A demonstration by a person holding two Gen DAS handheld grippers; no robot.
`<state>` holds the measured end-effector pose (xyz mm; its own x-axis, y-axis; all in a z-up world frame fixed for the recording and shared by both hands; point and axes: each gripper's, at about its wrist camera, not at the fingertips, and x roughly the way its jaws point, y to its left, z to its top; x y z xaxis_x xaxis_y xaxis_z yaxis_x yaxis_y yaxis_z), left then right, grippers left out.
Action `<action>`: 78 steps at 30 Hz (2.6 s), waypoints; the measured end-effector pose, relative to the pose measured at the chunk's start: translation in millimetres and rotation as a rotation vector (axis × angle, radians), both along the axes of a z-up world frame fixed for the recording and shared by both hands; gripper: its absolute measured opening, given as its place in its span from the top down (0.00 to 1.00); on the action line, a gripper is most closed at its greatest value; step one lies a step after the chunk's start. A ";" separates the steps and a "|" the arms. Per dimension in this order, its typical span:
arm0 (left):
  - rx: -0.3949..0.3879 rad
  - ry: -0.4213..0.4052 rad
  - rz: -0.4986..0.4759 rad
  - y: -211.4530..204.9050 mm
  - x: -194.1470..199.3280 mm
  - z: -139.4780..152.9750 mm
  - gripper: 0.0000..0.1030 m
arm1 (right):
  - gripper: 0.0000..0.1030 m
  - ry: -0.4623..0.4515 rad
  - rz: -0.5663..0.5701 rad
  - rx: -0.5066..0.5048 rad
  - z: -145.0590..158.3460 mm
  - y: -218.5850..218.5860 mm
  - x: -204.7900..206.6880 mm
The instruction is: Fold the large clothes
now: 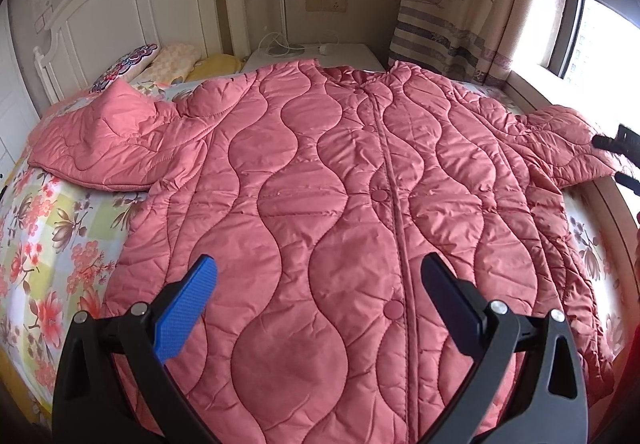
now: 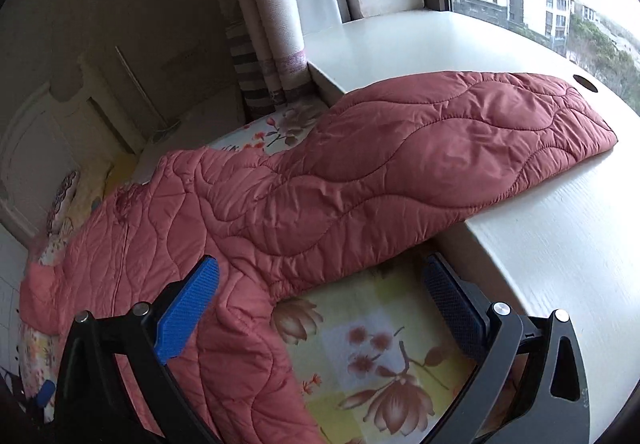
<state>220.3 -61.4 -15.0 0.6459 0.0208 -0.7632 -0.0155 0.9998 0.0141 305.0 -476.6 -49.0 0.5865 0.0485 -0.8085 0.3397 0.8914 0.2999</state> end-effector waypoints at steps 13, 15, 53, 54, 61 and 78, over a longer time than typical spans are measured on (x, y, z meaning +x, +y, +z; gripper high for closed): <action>-0.001 0.002 0.045 17.9 19.1 -6.9 0.02 | 0.15 0.015 -0.059 0.178 -33.6 -16.9 -11.5; -0.001 0.003 0.053 21.1 19.7 -8.6 0.02 | 0.21 0.008 -0.066 0.162 -36.6 -16.7 -6.1; -0.073 0.034 0.232 117.2 35.8 -24.5 0.02 | 0.86 -0.203 0.345 -1.322 54.6 195.4 68.8; -0.079 0.027 0.247 123.9 34.9 -22.6 0.02 | 0.86 -0.226 0.491 -1.511 37.6 233.2 61.6; -0.097 -0.022 0.369 179.0 24.0 -6.2 0.02 | 0.86 -0.275 1.137 -2.128 -107.0 333.1 -20.1; -0.084 -0.064 0.137 142.3 64.5 58.1 0.02 | 0.25 -0.411 1.088 -2.048 -92.3 353.3 -50.7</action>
